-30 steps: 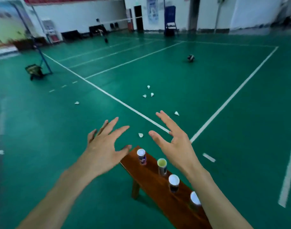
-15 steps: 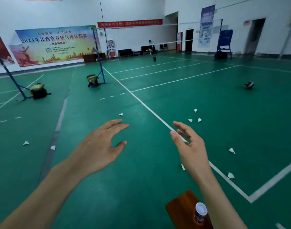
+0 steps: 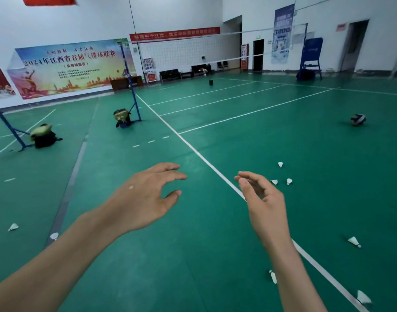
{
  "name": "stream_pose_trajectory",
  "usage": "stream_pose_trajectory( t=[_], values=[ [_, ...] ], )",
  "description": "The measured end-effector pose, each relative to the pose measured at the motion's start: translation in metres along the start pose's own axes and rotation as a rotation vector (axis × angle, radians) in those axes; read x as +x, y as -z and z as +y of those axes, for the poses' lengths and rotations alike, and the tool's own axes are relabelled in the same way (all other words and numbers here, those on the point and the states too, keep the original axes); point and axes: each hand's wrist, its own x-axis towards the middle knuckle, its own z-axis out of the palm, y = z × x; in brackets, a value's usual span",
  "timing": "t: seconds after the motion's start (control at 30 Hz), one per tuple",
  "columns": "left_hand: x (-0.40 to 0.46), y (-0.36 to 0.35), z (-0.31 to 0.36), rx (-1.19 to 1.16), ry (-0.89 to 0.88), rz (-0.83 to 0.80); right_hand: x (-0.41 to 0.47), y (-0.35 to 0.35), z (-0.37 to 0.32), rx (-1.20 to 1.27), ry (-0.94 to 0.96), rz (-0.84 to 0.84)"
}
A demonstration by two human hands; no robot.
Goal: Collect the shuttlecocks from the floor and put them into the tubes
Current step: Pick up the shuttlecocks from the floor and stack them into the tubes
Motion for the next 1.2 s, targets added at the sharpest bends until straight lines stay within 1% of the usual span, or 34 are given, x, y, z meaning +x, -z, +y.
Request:
stream_pose_trajectory(
  t=[0.2,0.3,0.4,0.47,0.5,0.57,0.67,0.8,0.93,1.03,1.2],
  values=[
    [0.124,-0.043,-0.081,-0.084,-0.005,-0.093,0.104,-0.024,0.059,-0.033,-0.068,0.058],
    [0.192,-0.071,-0.119,-0.097,-0.053,-0.128,0.156,-0.034,0.097,-0.073,-0.092,0.104],
    [0.271,-0.100,-0.153,-0.116,-0.119,-0.148,0.218,-0.045,0.130,-0.118,-0.100,0.155],
    [0.330,-0.119,-0.171,-0.098,-0.199,-0.163,0.260,-0.050,0.147,-0.175,-0.092,0.196],
    [0.372,-0.130,-0.176,-0.077,-0.269,-0.186,0.285,-0.048,0.155,-0.201,-0.081,0.242],
    [0.432,-0.148,-0.177,-0.048,-0.353,-0.221,0.319,-0.043,0.161,-0.251,-0.085,0.296],
    [0.531,-0.178,-0.160,-0.103,-0.485,-0.264,0.369,-0.023,0.173,-0.332,-0.092,0.454],
    [0.626,-0.216,-0.129,-0.206,-0.579,-0.338,0.418,0.013,0.192,-0.391,-0.125,0.622],
    [0.732,-0.270,-0.111,-0.256,-0.651,-0.394,0.501,0.057,0.238,-0.397,-0.131,0.749],
    [0.811,-0.309,-0.108,-0.188,-0.639,-0.381,0.578,0.084,0.279,-0.376,-0.120,0.771],
    [0.949,-0.347,-0.091,-0.110,-0.618,-0.396,0.724,0.122,0.332,-0.309,-0.144,0.722]
  ],
)
